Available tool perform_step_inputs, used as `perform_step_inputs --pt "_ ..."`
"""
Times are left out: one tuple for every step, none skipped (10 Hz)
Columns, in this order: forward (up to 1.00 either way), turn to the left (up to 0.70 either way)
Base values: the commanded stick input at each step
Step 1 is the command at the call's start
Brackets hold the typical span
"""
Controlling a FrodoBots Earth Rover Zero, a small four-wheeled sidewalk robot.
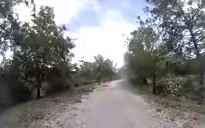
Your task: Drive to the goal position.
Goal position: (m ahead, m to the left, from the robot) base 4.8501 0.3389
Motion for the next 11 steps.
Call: perform_step_inputs --pt "0.45 0.0" --pt "0.45 0.0" --pt "0.45 0.0" --pt "0.45 0.0" --pt "0.45 0.0" --pt "0.45 0.0" --pt "0.45 0.0" --pt "0.45 0.0" --pt "0.45 0.0" --pt "0.45 0.0" --pt "0.45 0.0"
